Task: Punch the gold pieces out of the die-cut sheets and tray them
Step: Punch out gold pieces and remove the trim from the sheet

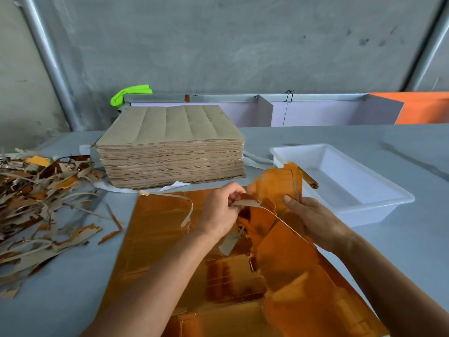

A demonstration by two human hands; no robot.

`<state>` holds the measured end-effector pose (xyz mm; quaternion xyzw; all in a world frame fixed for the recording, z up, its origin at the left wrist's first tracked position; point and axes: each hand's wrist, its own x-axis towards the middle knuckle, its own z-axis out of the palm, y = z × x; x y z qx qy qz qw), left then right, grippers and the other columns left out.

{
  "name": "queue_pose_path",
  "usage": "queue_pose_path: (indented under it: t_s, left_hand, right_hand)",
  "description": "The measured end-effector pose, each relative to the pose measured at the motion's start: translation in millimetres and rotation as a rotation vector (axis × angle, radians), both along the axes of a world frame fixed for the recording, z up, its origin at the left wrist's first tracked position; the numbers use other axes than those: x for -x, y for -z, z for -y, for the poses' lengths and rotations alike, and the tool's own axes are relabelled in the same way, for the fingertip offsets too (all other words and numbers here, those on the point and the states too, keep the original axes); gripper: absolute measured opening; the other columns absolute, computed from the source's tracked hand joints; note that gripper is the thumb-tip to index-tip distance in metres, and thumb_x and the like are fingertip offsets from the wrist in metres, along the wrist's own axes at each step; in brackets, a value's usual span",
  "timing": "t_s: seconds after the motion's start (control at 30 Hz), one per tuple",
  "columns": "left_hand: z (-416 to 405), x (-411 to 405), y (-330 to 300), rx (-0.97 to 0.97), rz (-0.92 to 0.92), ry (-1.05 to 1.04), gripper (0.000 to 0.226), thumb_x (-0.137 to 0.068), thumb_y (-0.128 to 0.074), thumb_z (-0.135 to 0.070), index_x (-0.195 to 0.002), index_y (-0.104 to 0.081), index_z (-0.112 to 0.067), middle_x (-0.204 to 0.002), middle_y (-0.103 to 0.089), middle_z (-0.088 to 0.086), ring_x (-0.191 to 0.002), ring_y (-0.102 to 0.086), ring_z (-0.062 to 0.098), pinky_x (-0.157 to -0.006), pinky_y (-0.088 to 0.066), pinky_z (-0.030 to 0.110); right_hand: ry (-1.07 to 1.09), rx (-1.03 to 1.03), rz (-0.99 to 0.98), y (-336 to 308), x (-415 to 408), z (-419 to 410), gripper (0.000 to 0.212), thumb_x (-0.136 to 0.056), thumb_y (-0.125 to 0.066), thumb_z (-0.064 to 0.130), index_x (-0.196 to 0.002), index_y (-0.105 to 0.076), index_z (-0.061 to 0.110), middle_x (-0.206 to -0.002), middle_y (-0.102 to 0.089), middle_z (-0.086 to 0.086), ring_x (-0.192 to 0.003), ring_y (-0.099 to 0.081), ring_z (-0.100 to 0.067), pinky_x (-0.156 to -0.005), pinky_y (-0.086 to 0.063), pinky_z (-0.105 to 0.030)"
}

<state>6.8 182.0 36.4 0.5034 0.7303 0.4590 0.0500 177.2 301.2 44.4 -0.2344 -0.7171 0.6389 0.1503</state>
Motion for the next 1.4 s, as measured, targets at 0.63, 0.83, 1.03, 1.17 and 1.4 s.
queue_pose_path:
  t_s: [0.63, 0.83, 1.03, 1.17, 1.4]
  left_hand:
    - [-16.4, -10.8, -2.1, 0.078, -0.023, -0.042, 0.029, -0.087, -0.065, -0.039, -0.078, -0.071, -0.012, -0.071, -0.066, 0.001, -0.068, -0.061, 0.017, -0.062, -0.05, 0.031]
    - [-6.4, -10.7, -8.3, 0.058, 0.065, 0.034, 0.024, -0.093, -0.058, -0.026, -0.086, -0.07, -0.007, -0.058, -0.053, -0.008, -0.05, -0.051, 0.009, -0.052, -0.046, 0.027]
    - [12.5, 7.0, -9.9, 0.107, 0.017, 0.039, 0.022, -0.098, -0.049, -0.013, -0.112, -0.066, -0.014, -0.079, -0.064, -0.008, -0.05, -0.051, -0.009, -0.047, -0.036, 0.007]
    - [27.4, 19.7, -12.1, 0.321, 0.064, 0.137, 0.03, -0.085, -0.068, -0.019, -0.114, -0.064, -0.023, -0.088, -0.062, -0.014, -0.063, -0.052, -0.009, -0.052, -0.039, 0.008]
    - [23.9, -13.1, -26.1, 0.329, -0.209, 0.36, 0.096, -0.066, -0.081, -0.043, -0.145, -0.026, -0.039, -0.126, -0.042, -0.02, -0.094, -0.046, -0.009, -0.071, -0.036, 0.007]
  right_hand:
    - [0.007, -0.308, 0.197, -3.0, 16.1, 12.3, 0.017, -0.093, -0.056, 0.032, -0.092, -0.062, 0.016, -0.078, -0.069, -0.002, -0.072, -0.069, -0.013, -0.063, -0.052, -0.017]
    - [0.261, -0.178, 0.211, 2.1, 18.5, 8.0, 0.019, -0.096, -0.052, 0.027, -0.088, -0.064, 0.015, -0.085, -0.068, -0.003, -0.079, -0.068, -0.017, -0.067, -0.051, -0.024]
    - [0.699, 0.269, 0.05, 7.5, -1.0, 0.1, 0.038, -0.097, -0.053, 0.013, -0.133, -0.047, 0.006, -0.116, -0.058, -0.013, -0.089, -0.058, -0.03, -0.075, -0.048, -0.045]
    - [0.799, 0.211, 0.032, 9.9, -13.4, 3.8, 0.041, -0.098, -0.051, 0.012, -0.137, -0.043, 0.004, -0.127, -0.055, -0.017, -0.105, -0.056, -0.038, -0.086, -0.047, -0.051]
    - [0.695, 0.062, 0.139, 5.7, -9.1, 20.0, 0.016, -0.097, -0.053, 0.024, -0.087, -0.061, 0.014, -0.08, -0.068, -0.012, -0.059, -0.062, -0.015, -0.051, -0.053, -0.031]
